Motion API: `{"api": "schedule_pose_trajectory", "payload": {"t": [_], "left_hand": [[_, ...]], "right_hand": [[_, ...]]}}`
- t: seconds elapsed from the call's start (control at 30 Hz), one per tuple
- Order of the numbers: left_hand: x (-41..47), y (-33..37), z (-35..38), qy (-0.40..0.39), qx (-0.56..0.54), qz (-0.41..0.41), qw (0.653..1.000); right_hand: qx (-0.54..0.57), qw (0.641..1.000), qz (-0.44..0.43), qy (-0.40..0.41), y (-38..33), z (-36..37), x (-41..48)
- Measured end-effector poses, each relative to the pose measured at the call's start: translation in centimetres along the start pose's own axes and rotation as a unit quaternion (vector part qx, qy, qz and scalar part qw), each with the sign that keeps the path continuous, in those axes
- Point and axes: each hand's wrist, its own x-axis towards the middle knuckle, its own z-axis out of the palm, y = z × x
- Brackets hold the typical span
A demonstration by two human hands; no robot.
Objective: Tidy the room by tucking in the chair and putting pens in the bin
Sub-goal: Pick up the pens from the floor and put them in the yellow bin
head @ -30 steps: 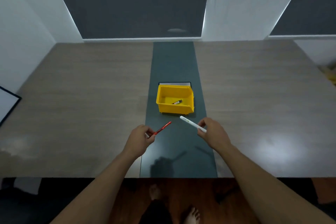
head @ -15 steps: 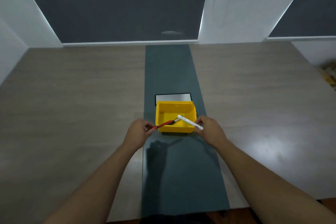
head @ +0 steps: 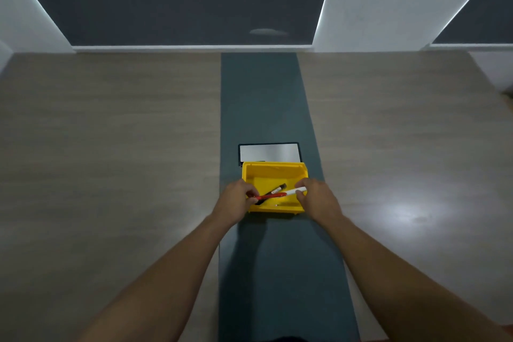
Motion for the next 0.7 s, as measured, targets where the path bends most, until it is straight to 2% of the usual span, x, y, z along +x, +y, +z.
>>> {"api": "schedule_pose_trajectory", "payload": {"t": [0.27, 0.43, 0.7], "left_hand": [[1.8, 0.1, 1.5, -0.012, -0.015, 0.0, 1.0], [1.5, -0.4, 1.5, -0.022, -0.036, -0.013, 0.999], [-1.9, -1.0, 1.5, 0.011, -0.039, -0.011, 0.999]], "right_hand": [[0.035, 0.999, -0.023, 0.0, -0.7, 1.7, 2.3], [0.029, 1.0, 0.004, 0.004, -0.6, 1.8, 2.3], [0.035, 0.999, 0.004, 0.017, 1.2, 1.1, 0.1]]}}
